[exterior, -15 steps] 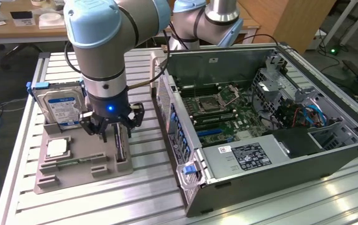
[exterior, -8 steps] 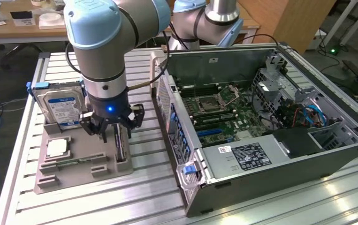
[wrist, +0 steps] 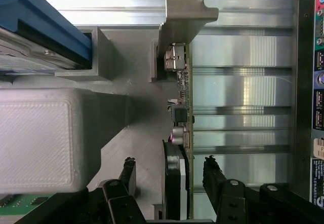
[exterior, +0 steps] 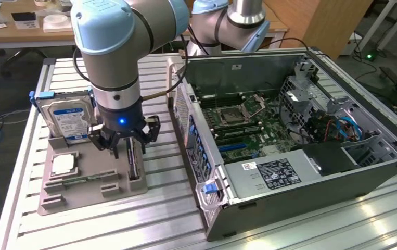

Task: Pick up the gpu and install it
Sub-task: 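Pick up the gpu and move the gpu toward the slot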

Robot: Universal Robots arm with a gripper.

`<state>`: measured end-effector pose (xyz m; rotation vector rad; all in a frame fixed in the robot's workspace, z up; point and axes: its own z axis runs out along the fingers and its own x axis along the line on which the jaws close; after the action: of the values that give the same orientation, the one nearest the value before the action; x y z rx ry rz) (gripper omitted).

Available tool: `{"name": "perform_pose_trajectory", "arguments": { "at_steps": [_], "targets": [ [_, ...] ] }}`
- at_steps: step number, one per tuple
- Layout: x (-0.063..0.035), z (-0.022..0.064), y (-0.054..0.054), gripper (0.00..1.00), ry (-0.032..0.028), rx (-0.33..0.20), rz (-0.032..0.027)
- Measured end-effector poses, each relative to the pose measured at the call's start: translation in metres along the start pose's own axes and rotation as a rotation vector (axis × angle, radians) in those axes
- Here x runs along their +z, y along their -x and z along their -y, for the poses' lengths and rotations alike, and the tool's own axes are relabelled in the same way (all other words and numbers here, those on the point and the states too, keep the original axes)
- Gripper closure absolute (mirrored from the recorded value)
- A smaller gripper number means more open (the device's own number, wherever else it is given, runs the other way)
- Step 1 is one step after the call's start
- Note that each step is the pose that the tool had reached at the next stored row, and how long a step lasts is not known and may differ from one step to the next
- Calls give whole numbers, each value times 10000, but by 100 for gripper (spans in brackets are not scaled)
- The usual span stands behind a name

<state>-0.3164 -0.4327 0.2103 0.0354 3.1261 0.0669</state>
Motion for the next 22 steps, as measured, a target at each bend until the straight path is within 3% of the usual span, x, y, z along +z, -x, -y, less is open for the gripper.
{"name": "perform_pose_trajectory", "arguments": {
  "at_steps": [7, 10, 22],
  "targets": [
    [0, 0, 0, 37, 0, 0, 0],
    [0, 0, 0, 50, 0, 0, 0],
    [3, 4, 0, 50, -2, -1, -1]
  ]
}}
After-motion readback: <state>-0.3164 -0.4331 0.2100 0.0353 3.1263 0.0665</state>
